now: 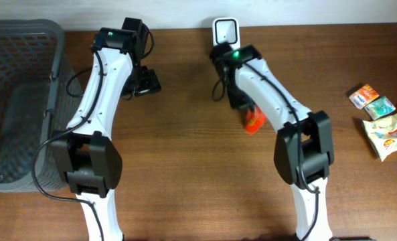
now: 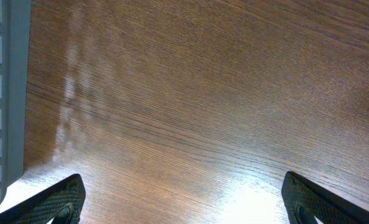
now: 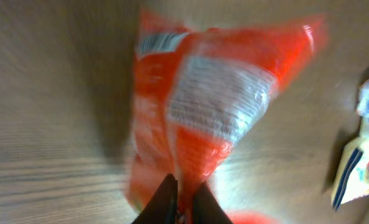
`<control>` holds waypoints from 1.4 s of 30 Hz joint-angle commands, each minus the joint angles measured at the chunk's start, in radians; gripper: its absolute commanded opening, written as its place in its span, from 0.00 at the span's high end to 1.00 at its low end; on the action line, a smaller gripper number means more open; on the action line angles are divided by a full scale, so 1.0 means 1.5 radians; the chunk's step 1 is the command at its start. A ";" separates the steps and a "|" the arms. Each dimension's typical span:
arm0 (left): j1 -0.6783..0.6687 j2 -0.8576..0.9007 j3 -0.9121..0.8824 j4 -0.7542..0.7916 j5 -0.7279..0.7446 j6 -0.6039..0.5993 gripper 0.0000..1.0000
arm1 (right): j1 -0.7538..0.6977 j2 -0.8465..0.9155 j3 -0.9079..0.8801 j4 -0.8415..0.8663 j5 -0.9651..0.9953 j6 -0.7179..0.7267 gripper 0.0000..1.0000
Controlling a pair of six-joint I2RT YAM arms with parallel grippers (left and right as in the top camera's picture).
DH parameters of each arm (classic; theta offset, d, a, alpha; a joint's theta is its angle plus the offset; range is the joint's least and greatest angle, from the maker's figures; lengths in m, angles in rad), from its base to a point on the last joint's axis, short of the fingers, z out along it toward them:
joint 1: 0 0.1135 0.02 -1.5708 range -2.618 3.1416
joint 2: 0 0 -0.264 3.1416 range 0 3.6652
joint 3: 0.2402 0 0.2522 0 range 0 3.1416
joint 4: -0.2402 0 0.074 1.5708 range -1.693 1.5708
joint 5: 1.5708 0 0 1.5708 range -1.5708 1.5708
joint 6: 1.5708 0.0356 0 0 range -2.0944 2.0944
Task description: Scan the item barcode
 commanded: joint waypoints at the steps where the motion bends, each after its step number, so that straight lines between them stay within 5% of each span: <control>1: 0.005 -0.009 -0.005 0.002 0.005 0.013 0.01 | 0.032 0.003 -0.036 0.002 -0.021 0.018 0.72; 5: 0.005 -0.009 -0.005 0.006 0.006 0.013 0.01 | 0.090 0.001 0.032 0.004 -0.121 0.018 0.66; 9: 0.005 -0.009 -0.005 0.002 0.025 0.034 0.01 | 0.065 0.001 0.161 -0.063 -0.121 0.072 0.44; 10: 0.005 -0.009 -0.005 0.001 0.028 0.041 0.01 | 0.023 0.001 0.207 -0.106 -0.140 0.099 0.20; 13: 0.005 -0.009 -0.005 0.002 0.051 0.051 0.01 | -0.063 0.001 0.238 -0.167 -0.249 0.053 0.17; 15: 0.000 -0.009 -0.013 0.005 0.134 0.086 0.01 | -0.132 0.001 0.231 -0.218 -0.318 -0.116 0.22; 19: -0.056 -0.009 -0.125 0.042 0.362 0.163 0.03 | -0.210 0.001 0.230 -0.202 -0.313 -0.098 0.14; 23: -0.140 -0.009 -0.307 0.300 0.640 0.153 0.01 | -0.301 0.001 0.230 -0.182 -0.400 -0.081 0.14; 25: -0.148 -0.009 -0.352 0.425 0.699 0.101 0.01 | -0.326 0.001 0.230 -0.186 -0.425 -0.107 0.14; 30: -0.149 -0.009 -0.413 0.661 0.685 -0.011 0.01 | -0.349 0.002 0.228 -0.189 -0.437 -0.131 0.14; 40: -0.199 0.000 -0.418 0.781 0.504 -0.136 0.01 | -0.349 0.002 0.228 -0.188 -0.437 -0.133 0.14; 42: -0.200 0.003 -0.418 0.800 0.494 -0.136 0.16 | -0.349 0.002 0.228 -0.188 -0.437 -0.133 0.14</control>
